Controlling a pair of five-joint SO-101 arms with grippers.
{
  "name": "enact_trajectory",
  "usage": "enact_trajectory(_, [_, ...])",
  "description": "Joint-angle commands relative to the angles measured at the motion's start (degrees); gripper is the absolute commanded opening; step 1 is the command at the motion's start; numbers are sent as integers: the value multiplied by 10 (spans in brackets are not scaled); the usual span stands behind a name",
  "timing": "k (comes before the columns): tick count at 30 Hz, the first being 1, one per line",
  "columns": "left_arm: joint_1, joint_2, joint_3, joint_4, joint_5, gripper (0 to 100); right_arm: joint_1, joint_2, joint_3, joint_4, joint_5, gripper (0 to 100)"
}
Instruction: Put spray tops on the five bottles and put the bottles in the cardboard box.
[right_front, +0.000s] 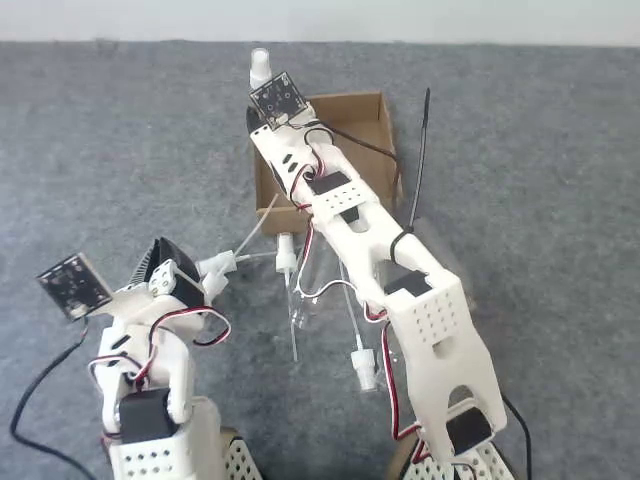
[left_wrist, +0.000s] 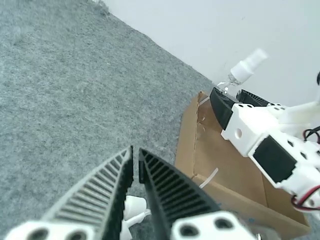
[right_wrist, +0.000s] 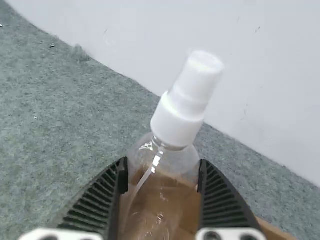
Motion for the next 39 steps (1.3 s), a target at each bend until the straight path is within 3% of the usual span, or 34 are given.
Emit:
enact_trajectory(1, [0,-10,-7,-22,-4,13,9,-9,-25,29,-4,108])
enact_trajectory(6, [1,-10,-6,-22,-4,13,9,-9,-25,47,-3,233])
enact_trajectory(15, [1,-10,-6,-22,-4,13,7,-31,-22,78,-4,237])
enact_trajectory(24, [1,-10,-6,-22,-4,13,7,-101,-18,197,-56,238])
enact_trajectory(39, [1,-10,-6,-22,-4,13,8,-193,-18,406,-58,236])
